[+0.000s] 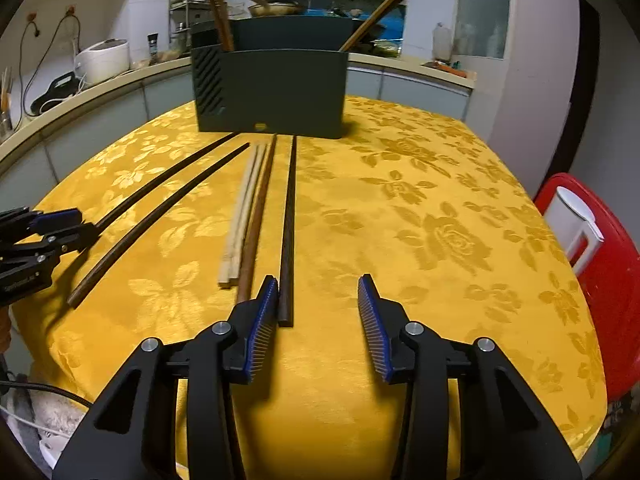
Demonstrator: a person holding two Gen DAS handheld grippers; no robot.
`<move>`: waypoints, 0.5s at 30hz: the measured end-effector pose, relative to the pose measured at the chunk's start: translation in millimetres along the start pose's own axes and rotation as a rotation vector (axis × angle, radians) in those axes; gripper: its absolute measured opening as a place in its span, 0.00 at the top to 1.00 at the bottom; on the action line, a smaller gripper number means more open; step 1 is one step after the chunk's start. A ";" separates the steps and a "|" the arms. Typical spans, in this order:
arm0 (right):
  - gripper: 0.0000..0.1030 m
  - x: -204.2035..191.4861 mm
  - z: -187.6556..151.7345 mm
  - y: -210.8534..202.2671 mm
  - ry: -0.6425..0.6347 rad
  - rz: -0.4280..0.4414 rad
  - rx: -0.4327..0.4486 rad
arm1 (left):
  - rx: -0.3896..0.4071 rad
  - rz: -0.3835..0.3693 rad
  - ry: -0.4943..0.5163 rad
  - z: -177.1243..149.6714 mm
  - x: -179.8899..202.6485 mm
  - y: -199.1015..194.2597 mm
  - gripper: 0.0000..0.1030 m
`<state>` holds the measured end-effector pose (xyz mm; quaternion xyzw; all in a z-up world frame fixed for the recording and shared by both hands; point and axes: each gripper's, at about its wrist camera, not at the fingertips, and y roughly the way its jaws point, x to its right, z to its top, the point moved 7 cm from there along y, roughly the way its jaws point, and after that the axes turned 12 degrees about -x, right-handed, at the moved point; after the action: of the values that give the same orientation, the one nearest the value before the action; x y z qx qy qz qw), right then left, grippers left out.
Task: Organize utensils
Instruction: 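Close the left tool on a dark brown chopstick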
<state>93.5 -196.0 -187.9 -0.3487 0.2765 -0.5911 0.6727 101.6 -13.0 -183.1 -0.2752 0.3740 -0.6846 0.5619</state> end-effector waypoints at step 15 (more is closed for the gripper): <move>0.85 -16.1 -3.3 0.1 -0.027 0.083 0.026 | 0.033 -0.041 0.024 -2.4 13.2 -0.5 0.93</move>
<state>88.6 -180.5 -190.6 -0.3361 0.2741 -0.5616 0.7047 96.5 -25.3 -184.6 -0.2652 0.3637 -0.7053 0.5476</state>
